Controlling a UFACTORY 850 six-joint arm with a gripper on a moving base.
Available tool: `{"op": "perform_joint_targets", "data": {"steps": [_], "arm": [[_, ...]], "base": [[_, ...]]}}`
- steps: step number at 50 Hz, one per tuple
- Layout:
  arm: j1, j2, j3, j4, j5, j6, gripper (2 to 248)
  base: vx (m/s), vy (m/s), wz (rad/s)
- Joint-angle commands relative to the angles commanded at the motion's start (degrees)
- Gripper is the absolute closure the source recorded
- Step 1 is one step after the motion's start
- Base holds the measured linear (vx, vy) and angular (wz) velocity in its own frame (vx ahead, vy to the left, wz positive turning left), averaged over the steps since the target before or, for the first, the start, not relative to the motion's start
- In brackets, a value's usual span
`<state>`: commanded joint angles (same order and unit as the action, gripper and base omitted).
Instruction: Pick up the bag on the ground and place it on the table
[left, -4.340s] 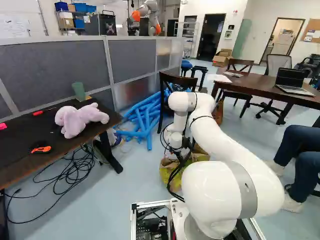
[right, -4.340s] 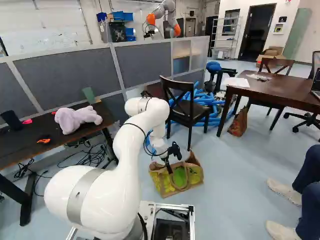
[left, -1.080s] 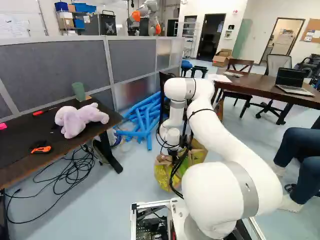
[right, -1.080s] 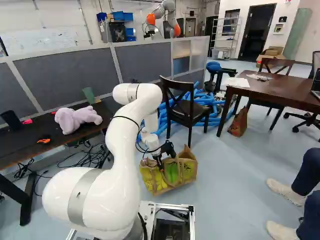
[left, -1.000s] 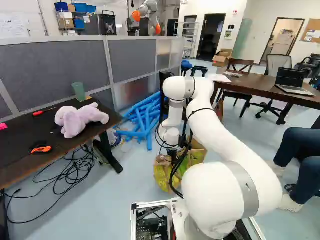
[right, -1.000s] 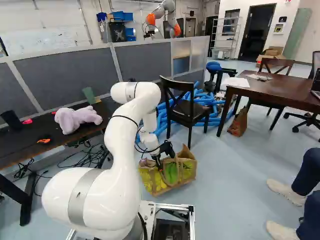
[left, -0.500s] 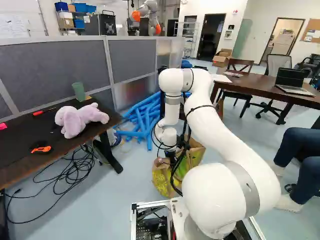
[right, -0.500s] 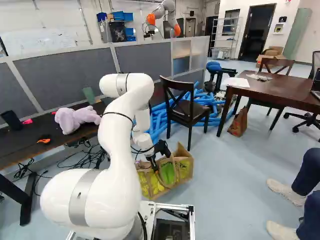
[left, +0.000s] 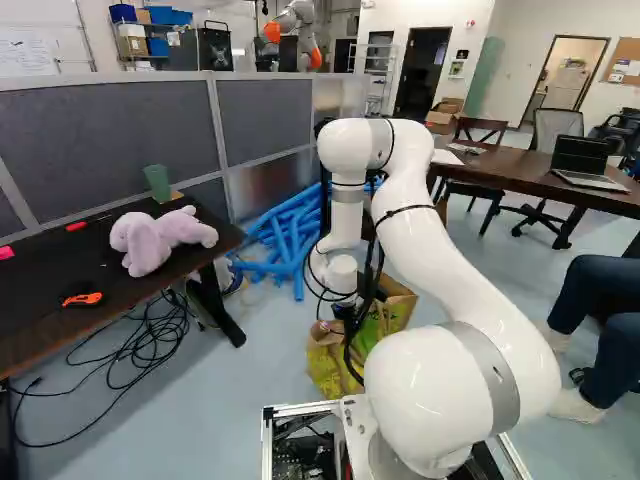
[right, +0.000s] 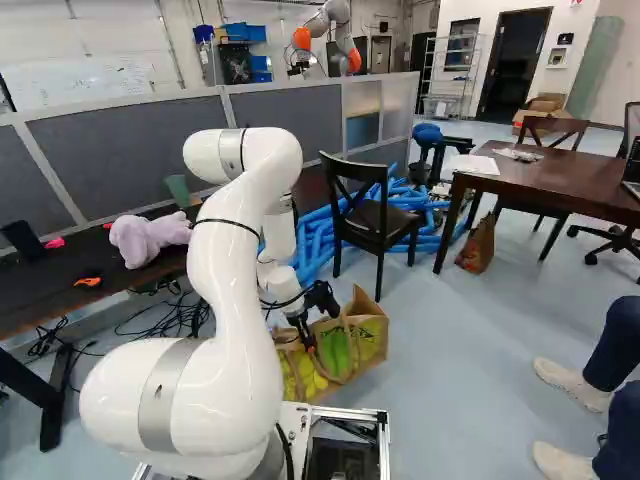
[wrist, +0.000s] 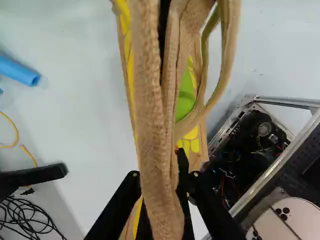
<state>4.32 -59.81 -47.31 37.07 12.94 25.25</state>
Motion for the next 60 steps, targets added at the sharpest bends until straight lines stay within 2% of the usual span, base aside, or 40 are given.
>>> {"op": "perform_joint_targets", "data": {"steps": [14, 49, 60], "arm": [[-0.1, 3.7, 4.3, 0.0, 0.0, 0.0, 215], [-0.1, 13.1, 10.8, 0.0, 0.0, 0.0, 215], [0.5, 16.2, 12.8, 0.0, 0.0, 0.0, 215]], "base": [[0.000, 0.000, 0.000], [0.000, 0.000, 0.000], [0.000, 0.000, 0.000]]}}
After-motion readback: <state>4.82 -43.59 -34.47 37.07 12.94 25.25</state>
